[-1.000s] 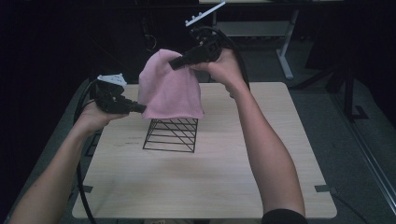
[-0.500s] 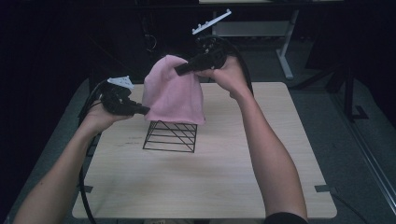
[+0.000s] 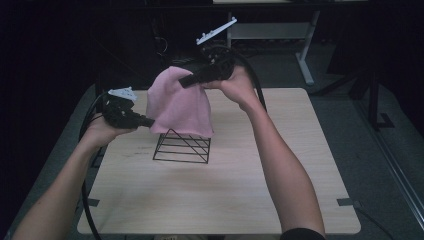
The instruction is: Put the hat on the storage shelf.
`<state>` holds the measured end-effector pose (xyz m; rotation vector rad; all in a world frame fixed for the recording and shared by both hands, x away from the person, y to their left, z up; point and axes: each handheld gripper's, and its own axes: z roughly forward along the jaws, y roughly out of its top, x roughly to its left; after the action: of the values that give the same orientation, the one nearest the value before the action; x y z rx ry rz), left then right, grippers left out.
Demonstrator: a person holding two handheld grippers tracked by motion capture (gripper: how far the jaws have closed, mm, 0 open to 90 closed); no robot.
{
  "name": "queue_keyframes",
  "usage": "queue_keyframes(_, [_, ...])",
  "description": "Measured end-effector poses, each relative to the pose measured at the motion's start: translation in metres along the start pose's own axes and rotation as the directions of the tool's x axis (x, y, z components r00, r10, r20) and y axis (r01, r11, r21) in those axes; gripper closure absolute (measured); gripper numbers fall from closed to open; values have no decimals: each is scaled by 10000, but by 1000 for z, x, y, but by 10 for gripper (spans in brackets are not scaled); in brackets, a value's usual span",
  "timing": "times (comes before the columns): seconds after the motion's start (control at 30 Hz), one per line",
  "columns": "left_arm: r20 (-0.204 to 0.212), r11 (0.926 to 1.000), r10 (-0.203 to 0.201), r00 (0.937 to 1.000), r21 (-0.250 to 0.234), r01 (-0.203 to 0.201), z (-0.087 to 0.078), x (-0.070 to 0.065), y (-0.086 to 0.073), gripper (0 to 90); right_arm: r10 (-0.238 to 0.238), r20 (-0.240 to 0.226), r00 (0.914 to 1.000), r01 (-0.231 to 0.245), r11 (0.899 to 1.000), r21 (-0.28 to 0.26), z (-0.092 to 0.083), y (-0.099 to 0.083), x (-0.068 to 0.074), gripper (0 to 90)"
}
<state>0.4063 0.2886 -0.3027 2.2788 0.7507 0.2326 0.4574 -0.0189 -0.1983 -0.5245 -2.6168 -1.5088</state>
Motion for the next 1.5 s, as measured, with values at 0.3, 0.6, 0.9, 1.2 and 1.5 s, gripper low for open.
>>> queue_keyframes(0.3, [-155, 9999, -71, 9999, 145, 74, 1, 1, -12, 838, -110, -230, 9997, 109, 9999, -14, 13, -9, 2, 790])
queue_keyframes(0.6, [-223, 9995, -108, 9997, 283, 114, 7, 1, -23, 837, -22, -364, 9993, 21, 10000, -12, 24, -20, 0, 782])
queue_keyframes(0.9, [-277, 9987, -4, 9996, 505, 18, 12, 0, -31, 837, -92, -504, 9987, 97, 9999, 89, 33, -28, -2, 776])
queue_keyframes(1.2, [-212, 9981, -218, 9995, 579, 230, 24, 0, -40, 837, -94, -630, 9980, 108, 9997, 219, 39, -39, -4, 770])
queue_keyframes(1.5, [-302, 9964, -218, 9993, 811, 242, 32, 0, -45, 837, 65, -688, 9976, -47, 9997, 253, 45, -54, -8, 766])
